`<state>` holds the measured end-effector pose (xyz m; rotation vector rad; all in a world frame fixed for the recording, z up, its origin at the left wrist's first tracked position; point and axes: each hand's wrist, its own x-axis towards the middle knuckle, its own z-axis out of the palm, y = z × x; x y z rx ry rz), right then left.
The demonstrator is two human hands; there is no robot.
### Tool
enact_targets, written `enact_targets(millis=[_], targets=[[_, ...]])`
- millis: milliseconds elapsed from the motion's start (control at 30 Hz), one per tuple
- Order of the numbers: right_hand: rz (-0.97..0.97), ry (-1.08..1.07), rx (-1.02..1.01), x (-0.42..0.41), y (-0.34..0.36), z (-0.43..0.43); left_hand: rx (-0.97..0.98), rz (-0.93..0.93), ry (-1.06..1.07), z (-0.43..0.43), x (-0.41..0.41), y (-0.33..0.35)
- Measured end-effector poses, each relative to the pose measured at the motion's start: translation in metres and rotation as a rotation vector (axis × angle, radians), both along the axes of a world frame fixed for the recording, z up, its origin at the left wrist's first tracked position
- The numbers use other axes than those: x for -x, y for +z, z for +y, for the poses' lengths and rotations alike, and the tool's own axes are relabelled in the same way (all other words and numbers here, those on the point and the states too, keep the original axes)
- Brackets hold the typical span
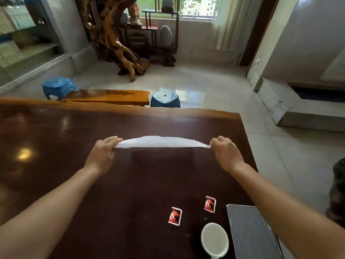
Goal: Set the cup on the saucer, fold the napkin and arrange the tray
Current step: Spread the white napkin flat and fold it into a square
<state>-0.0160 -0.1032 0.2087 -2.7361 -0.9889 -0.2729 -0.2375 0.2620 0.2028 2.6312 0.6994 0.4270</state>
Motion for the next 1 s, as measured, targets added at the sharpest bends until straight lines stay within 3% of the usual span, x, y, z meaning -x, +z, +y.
enact_targets(millis=[167,367,600,733,1000], targets=[[0.29,-0.067,0.229,0.044,-0.092,-0.006,0.169,0.331,-0.037,-0.031,0.039,-0.091],[0.582,-0.249,0.236,0.049,-0.153,-0.007,0.387,0.447,0.018,-0.031,0.049,-0.157],[0.688,-0.484,-0.063,-0.028,-0.15,0.035,0.653,0.224,0.334,0.017,-0.019,-0.159],[0.715,-0.515,-0.123,-0.078,-0.157,0.069,0.711,0.126,0.412,0.047,-0.067,-0.174],[0.684,-0.734,-0.306,-0.132,-0.212,0.109,0.584,0.149,0.455,0.077,-0.128,-0.221]])
